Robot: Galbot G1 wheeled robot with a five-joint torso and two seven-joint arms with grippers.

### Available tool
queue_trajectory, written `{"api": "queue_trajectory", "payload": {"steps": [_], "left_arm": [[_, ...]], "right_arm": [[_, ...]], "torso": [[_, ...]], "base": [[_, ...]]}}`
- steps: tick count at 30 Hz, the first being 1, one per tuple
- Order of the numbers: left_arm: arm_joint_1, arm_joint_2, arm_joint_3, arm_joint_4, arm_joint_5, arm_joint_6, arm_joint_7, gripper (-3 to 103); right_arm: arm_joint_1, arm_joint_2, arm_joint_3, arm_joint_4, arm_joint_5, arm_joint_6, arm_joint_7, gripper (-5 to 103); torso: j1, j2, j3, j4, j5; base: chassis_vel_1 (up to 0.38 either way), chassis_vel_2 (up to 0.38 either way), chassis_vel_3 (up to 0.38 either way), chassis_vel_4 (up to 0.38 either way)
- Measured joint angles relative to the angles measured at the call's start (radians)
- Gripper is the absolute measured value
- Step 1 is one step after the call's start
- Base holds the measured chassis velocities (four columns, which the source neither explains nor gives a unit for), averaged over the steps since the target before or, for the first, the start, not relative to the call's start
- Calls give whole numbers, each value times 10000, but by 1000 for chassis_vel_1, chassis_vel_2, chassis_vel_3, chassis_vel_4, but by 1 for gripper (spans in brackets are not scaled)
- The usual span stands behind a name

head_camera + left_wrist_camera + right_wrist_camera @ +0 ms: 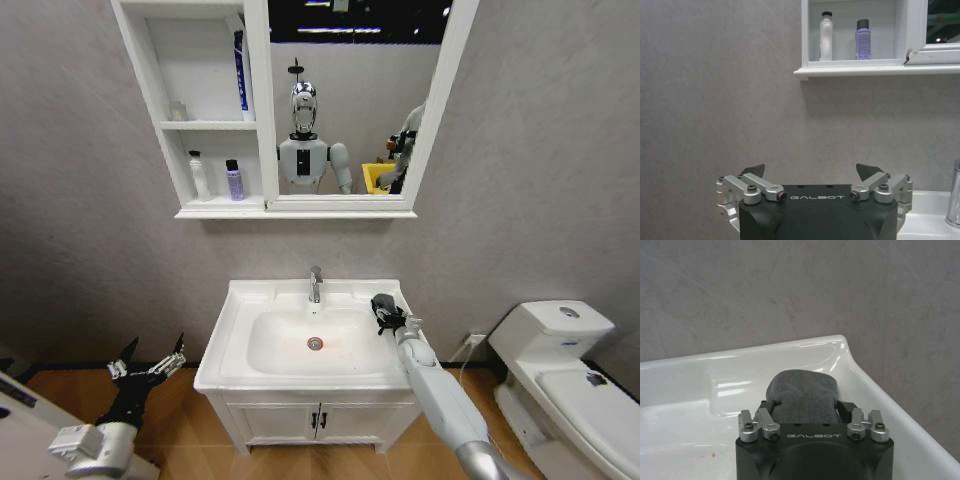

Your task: Move facial cleanser and shampoo from washbasin to cabinet, then wipe washbasin with towel.

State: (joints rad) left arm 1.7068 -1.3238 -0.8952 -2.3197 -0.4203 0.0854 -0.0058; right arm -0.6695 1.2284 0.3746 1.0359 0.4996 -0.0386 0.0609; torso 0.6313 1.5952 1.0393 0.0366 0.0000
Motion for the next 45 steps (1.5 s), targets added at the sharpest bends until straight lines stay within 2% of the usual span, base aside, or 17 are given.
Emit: {"api": "queue_trajectory", "payload": {"steps": [1, 3, 5, 6, 9, 13, 15, 16, 17, 21, 23, 25, 30, 38, 45], "left_arm": [[0, 0, 0, 0, 0, 0, 0, 100], [0, 1, 0, 0, 0, 0, 0, 100], [0, 1, 0, 0, 0, 0, -1, 100], [0, 1, 0, 0, -1, 0, 0, 100], [0, 1, 0, 1, 0, 0, -1, 100], [0, 1, 2, 1, 0, 1, -2, 100], [0, 1, 1, 1, 0, 1, -2, 100], [1, 1, 1, 1, 0, 1, -3, 100], [0, 1, 1, 1, 0, 1, -3, 100], [0, 1, 1, 1, -1, 1, -3, 100], [0, 1, 2, 1, -1, 3, -3, 100], [0, 1, 2, 1, -1, 3, -2, 100], [0, 1, 2, 1, -1, 3, -2, 100], [0, 2, 2, 2, -1, 3, 0, 100], [0, 3, 2, 2, -1, 2, 0, 100]], "right_arm": [[-25, 0, 3, 41, -2, -10, 0, 60], [-105, 11, 12, 214, -6, -81, 16, 48], [-156, 29, 17, 313, -6, -127, 28, 48], [-195, 46, 19, 386, -7, -148, 46, 42], [-241, 68, 19, 465, -12, -162, 80, 37], [-649, 113, -3, 1443, 50, -323, 237, 15], [-789, 127, -37, 1804, 115, -340, 304, 15], [-959, 146, -86, 2225, 192, -366, 401, 7], [-1152, 166, -163, 2696, 262, -426, 526, 4], [-1608, 195, -460, 3527, 445, -683, 880, 4], [-2046, 254, -811, 4012, 520, -1170, 1282, 4], [-2153, 267, -926, 4038, 503, -1322, 1382, 4], [-2282, 305, -1283, 3475, 409, -1631, 1659, 4], [-1555, 576, -1522, 1986, 312, -1590, 1687, 4], [-728, 981, -1858, 819, 1284, -1887, 1755, 4]], "torso": [[0, 0, 0, 0, 0], [0, 0, 0, -1, -1], [0, 0, 0, -1, -1], [0, 0, 0, -1, -1], [0, 0, 0, -1, -1], [1, 0, 0, -1, 0], [1, 0, 0, -1, -1], [1, 0, 0, 1, -1], [1, 0, 0, 0, 0], [0, 1, -2, 2, -5], [-1, 0, -1, -1, 1], [-1, 1, -2, 0, -2], [0, 0, -1, 0, -1], [-2, 3, -6, 6, -14], [-2, 2, -2, 0, -2]], "base": [[0, 0, 0, 0], [0, 0, 0, 0], [0, 0, 0, 0], [0, 0, 0, 0], [0, 0, 0, 0], [0, 0, 0, 0], [0, 0, 0, 0], [0, 0, 0, 0], [0, 0, 0, 0], [0, 0, 0, 0], [0, 0, 0, 0], [0, 0, 0, 0], [0, 0, 0, 0], [0, 0, 0, 0], [0, 0, 0, 0]]}}
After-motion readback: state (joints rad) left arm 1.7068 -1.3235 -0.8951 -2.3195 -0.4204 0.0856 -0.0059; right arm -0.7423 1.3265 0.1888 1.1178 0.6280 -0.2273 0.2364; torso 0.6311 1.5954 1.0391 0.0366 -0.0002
